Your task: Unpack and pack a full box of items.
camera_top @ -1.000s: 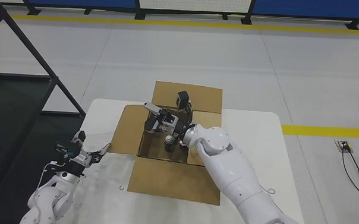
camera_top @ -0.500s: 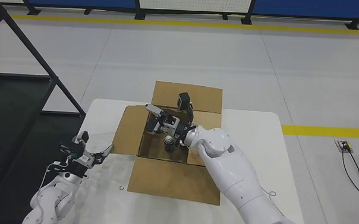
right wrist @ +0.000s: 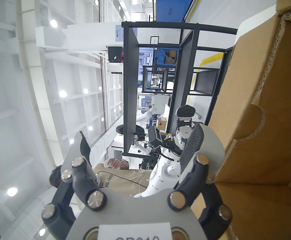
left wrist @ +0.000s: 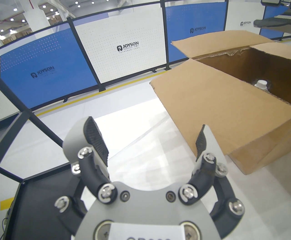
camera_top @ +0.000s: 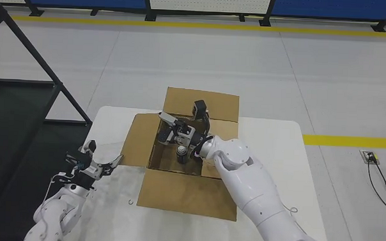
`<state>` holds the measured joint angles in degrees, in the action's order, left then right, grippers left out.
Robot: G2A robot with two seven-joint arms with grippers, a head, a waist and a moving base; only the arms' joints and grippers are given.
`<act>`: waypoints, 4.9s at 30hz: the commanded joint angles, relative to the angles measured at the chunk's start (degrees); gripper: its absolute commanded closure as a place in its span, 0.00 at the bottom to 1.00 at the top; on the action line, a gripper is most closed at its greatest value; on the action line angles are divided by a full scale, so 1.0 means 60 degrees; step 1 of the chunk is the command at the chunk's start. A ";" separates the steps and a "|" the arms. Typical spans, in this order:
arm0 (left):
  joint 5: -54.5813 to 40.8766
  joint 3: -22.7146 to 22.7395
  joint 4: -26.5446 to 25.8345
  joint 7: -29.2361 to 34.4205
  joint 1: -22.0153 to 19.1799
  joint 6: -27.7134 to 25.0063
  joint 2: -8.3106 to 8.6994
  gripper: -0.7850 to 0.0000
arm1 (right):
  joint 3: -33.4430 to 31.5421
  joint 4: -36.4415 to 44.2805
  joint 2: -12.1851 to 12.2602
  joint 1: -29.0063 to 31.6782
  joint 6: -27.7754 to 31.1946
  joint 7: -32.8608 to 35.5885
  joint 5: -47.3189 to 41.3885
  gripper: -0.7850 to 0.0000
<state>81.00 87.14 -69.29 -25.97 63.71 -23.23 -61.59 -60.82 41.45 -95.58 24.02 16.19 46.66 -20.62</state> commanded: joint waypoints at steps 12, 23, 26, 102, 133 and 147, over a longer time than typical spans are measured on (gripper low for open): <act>-0.0550 0.0586 -0.1182 -0.0302 0.0490 0.0408 0.0041 0.00 | -0.0109 0.0215 0.0062 0.0106 -0.0023 -0.0034 0.0125 0.00; -0.0721 0.1490 -0.3251 -0.0498 0.1504 0.0599 0.0128 0.00 | -0.0274 0.0599 0.0166 0.0308 0.0003 -0.0026 0.0266 0.00; -0.0765 0.1633 -0.3738 -0.0466 0.1708 0.0597 0.0135 0.00 | -0.0343 0.0722 0.0206 0.0379 -0.0020 -0.0042 0.0316 0.00; -0.8370 -0.3343 -0.0400 0.9213 -0.3933 -0.1475 -0.0456 0.00 | -0.3652 0.8438 0.2060 0.6046 0.1502 0.0045 0.2252 0.00; -1.0239 -0.4838 0.0351 1.1053 -0.4951 -0.1444 -0.0884 0.00 | -0.3428 0.8326 0.2483 0.5979 0.1524 -0.0191 0.2272 0.00; -1.2272 -0.5038 0.0498 1.1935 -0.5042 -0.0367 -0.1065 0.00 | -0.3059 0.8504 0.2629 0.5933 0.0817 -0.0638 0.3248 0.00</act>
<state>8.96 57.33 -66.90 44.64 33.91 -25.94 -67.78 -79.06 92.29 -79.89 59.38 20.80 42.69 -0.98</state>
